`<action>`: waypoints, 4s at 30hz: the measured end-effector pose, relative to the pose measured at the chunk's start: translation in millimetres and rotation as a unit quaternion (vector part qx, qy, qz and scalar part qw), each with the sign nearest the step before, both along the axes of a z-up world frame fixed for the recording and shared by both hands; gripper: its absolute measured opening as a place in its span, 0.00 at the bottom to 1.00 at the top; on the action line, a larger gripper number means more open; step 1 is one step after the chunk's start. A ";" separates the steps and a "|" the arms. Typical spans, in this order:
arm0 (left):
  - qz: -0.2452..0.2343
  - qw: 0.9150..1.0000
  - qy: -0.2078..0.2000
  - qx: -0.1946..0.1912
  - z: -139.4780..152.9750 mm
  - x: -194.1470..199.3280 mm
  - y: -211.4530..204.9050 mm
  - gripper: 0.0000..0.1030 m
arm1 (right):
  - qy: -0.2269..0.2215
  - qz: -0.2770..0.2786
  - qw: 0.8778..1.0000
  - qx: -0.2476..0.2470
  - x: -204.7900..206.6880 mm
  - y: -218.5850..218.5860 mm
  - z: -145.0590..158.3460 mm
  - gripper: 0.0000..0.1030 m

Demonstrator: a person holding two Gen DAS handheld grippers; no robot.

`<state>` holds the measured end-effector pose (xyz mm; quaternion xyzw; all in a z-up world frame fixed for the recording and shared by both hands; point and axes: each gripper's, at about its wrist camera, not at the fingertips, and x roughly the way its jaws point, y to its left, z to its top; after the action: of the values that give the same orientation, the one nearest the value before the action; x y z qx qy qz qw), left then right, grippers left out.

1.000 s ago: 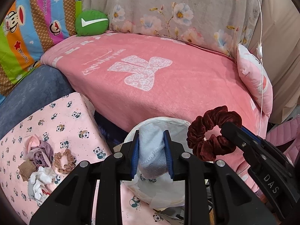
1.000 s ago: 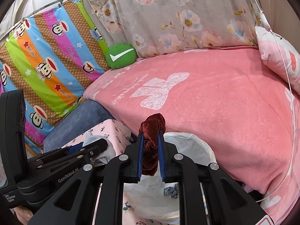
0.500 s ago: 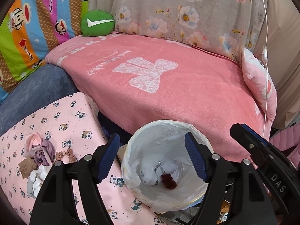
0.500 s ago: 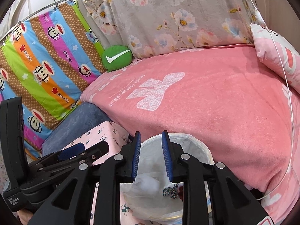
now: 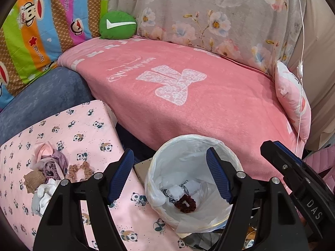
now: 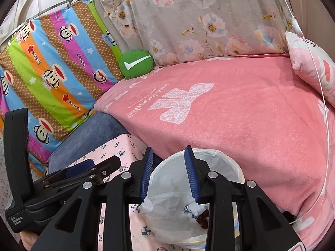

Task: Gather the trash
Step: 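Move both tools back over the remaining pile on the table, then grasp the beige sock with the left tool while the right tool grasps the brown beaded scrunchie, then carry both items over the white bin and open both tools to drop them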

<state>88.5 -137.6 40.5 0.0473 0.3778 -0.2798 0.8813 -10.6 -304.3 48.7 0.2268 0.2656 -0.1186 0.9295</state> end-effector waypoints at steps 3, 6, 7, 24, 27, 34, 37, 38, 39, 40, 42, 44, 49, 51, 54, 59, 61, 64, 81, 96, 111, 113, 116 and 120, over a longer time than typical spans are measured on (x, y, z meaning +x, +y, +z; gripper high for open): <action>0.011 1.000 0.002 -0.002 -1.6 1.7 9.5 0.66 | 0.001 0.005 1.000 0.000 1.4 5.6 -0.1 0.33; 0.023 1.000 0.007 -0.003 -5.0 3.8 21.1 0.66 | 0.002 0.013 1.000 -0.001 4.0 12.9 -0.2 0.33; 0.028 1.000 0.008 -0.002 -6.5 4.5 25.7 0.66 | 0.003 0.017 1.000 -0.002 5.3 16.5 -0.4 0.33; 0.135 0.991 0.012 0.017 -28.4 17.9 126.3 0.78 | 0.031 0.099 0.995 -0.008 38.2 102.0 -18.7 0.43; 0.150 0.988 0.018 0.020 -33.6 22.1 145.1 0.78 | 0.037 0.115 0.993 -0.010 44.9 122.1 -23.2 0.43; 0.188 0.981 0.033 0.022 -50.3 28.8 197.8 0.78 | 0.057 0.151 0.987 -0.013 64.3 169.2 -37.8 0.43; 0.205 0.978 0.041 0.021 -57.7 32.3 217.3 0.78 | 0.068 0.160 0.985 -0.012 71.9 184.6 -46.9 0.43; 0.211 0.976 0.044 0.021 -60.6 33.9 224.6 0.78 | 0.073 0.163 0.984 -0.012 74.8 190.6 -50.4 0.43; 0.217 0.975 0.047 0.021 -63.4 35.5 230.7 0.78 | 0.075 0.165 0.983 -0.013 77.2 194.3 -52.5 0.43; 0.223 0.973 0.050 0.020 -66.6 37.4 238.3 0.78 | 0.079 0.167 0.983 -0.014 80.0 199.5 -56.0 0.43; 0.233 0.971 0.057 0.019 -71.4 42.1 250.0 0.78 | 0.085 0.170 0.982 -0.013 85.9 206.4 -62.5 0.43; 0.242 0.968 0.064 0.017 -76.6 48.0 262.2 0.78 | 0.093 0.172 0.981 -0.010 92.6 212.4 -70.3 0.43; 0.256 0.964 0.075 0.008 -87.1 61.6 286.8 0.78 | 0.108 0.176 0.978 -0.009 109.1 223.3 -85.6 0.43; 0.260 0.962 0.083 0.002 -91.7 67.9 293.4 0.78 | 0.114 0.176 0.978 -0.009 116.9 227.2 -92.6 0.43; 0.260 0.961 0.095 -0.007 -98.1 77.8 298.3 0.78 | 0.121 0.176 0.977 -0.008 127.0 229.3 -99.5 0.43; 0.241 0.965 0.105 -0.019 -103.3 93.5 291.0 0.76 | 0.131 0.169 0.977 -0.006 146.3 230.2 -111.4 0.43; 0.231 0.966 0.111 -0.020 -106.1 100.2 287.6 0.68 | 0.135 0.166 0.977 -0.005 152.4 229.5 -114.5 0.43; 0.218 0.968 0.125 -0.025 -111.6 109.0 283.6 0.55 | 0.141 0.160 0.977 -0.007 162.7 227.0 -120.6 0.43; 0.198 0.971 0.124 -0.038 -105.4 110.2 285.0 0.18 | 0.188 0.168 0.968 -0.005 204.7 230.6 -163.9 0.14; 0.178 0.981 0.042 -0.062 -23.4 86.2 254.4 0.17 | 0.052 0.167 0.985 -0.003 165.6 211.9 -52.4 0.11; 0.089 0.992 -0.042 -0.078 51.4 44.1 164.5 0.17 | -0.061 0.117 0.991 -0.015 87.3 142.4 54.1 0.11; 0.075 0.993 -0.049 -0.078 57.3 37.6 151.6 0.17 | -0.069 0.109 0.992 -0.015 77.8 132.3 60.9 0.11; 0.054 0.994 -0.057 -0.079 63.5 28.1 131.4 0.17 | -0.078 0.094 0.992 -0.016 61.7 113.3 69.4 0.11; 0.028 0.995 -0.064 -0.074 68.5 15.7 103.6 0.17 | -0.086 0.072 0.994 -0.015 42.7 88.4 75.1 0.11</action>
<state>104.2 -34.0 108.9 -0.0105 0.3000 -0.2787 0.9122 32.1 -215.9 123.9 0.2025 0.1983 -0.0350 0.9584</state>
